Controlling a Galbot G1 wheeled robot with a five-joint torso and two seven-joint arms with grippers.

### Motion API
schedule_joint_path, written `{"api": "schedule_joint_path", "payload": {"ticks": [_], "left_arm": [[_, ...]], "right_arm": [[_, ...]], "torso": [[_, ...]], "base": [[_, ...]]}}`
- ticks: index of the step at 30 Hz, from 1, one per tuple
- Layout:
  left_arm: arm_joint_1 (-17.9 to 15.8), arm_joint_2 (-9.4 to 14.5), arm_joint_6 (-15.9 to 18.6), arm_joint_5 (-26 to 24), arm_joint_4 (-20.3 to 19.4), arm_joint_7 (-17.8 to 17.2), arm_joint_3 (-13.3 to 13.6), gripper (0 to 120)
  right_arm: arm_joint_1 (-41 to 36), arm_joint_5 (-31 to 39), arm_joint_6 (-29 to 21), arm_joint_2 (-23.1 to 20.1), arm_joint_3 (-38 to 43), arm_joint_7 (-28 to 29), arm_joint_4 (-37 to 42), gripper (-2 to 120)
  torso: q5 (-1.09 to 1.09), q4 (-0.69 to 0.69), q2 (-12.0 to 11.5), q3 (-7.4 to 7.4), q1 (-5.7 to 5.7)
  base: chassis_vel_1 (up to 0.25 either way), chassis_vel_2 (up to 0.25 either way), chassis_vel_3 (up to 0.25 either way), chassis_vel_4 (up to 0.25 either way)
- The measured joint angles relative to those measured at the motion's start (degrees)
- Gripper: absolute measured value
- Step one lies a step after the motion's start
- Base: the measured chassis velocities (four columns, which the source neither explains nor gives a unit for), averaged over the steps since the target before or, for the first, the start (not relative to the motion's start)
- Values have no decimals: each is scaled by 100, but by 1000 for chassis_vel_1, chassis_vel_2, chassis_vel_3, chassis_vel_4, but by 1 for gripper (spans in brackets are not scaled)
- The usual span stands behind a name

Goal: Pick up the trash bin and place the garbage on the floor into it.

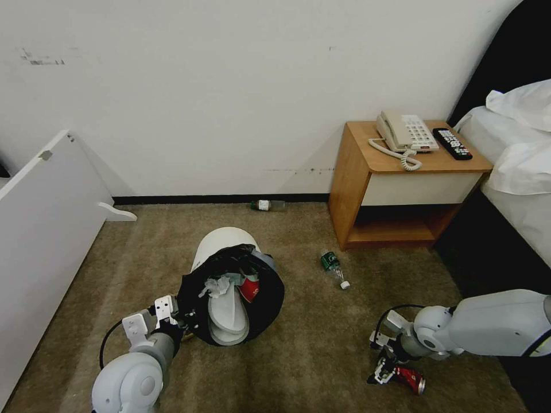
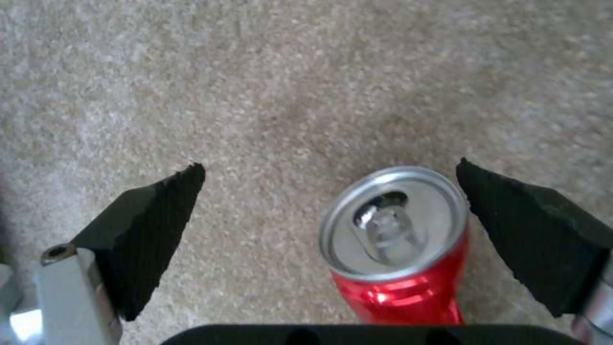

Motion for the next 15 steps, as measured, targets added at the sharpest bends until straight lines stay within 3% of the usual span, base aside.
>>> {"api": "schedule_joint_path", "payload": {"ticks": [15], "left_arm": [[-42,-15,-3,57,40,1,42,0]], "right_arm": [[248,-134,24,337,-118,-4,137,100]], "torso": [[0,0,0,0,0]], "base": [[0,0,0,0]]}}
